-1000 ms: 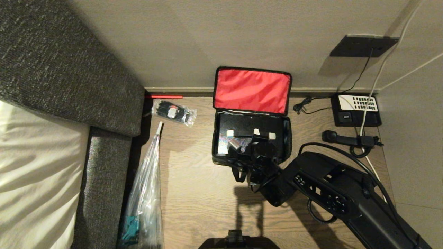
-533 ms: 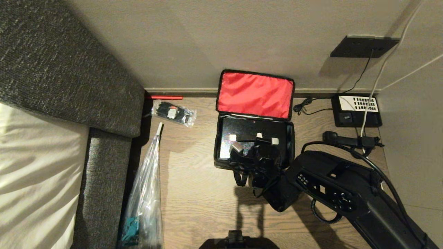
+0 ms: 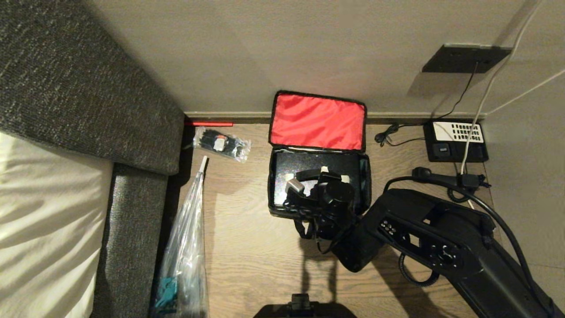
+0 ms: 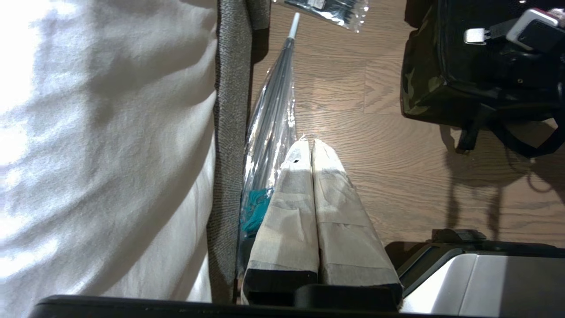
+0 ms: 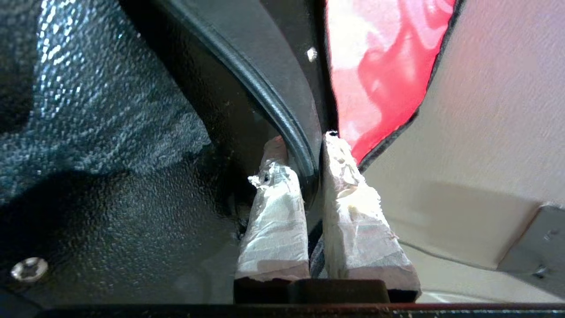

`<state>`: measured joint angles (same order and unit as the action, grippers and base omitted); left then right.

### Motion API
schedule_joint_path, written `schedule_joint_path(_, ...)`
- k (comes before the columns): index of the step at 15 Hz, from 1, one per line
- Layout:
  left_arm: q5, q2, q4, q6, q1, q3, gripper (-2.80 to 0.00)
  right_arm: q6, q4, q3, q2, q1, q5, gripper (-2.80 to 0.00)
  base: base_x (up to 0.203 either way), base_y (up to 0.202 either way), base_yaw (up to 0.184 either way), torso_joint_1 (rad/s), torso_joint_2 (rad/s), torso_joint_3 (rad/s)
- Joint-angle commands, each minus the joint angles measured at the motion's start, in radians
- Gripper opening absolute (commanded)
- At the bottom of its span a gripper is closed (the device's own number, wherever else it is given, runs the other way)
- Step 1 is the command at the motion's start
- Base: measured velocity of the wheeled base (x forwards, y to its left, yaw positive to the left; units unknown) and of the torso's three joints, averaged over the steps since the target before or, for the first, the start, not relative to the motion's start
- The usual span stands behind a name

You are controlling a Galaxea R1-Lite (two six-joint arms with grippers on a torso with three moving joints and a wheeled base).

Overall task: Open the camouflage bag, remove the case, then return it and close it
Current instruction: Lift the black box

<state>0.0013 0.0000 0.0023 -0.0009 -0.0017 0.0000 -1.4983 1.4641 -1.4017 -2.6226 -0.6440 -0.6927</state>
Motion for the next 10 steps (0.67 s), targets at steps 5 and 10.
schedule_joint_path(5, 0.000, 0.000, 0.001, -0.001, 0.000, 0.000, -2.80, -0.021, 0.018, -0.002, 0.045, -0.020, -0.010, -2.80, 0.000, 0.000, 0.000, 0.000, 0.00, 0.000)
schedule_joint_path(10, 0.000, 0.000, 0.001, 0.000, 0.000, 0.000, -2.80, -0.014, 0.019, -0.005, 0.054, -0.037, -0.027, -2.80, 0.000, 0.000, 0.000, 0.000, 0.00, 0.000)
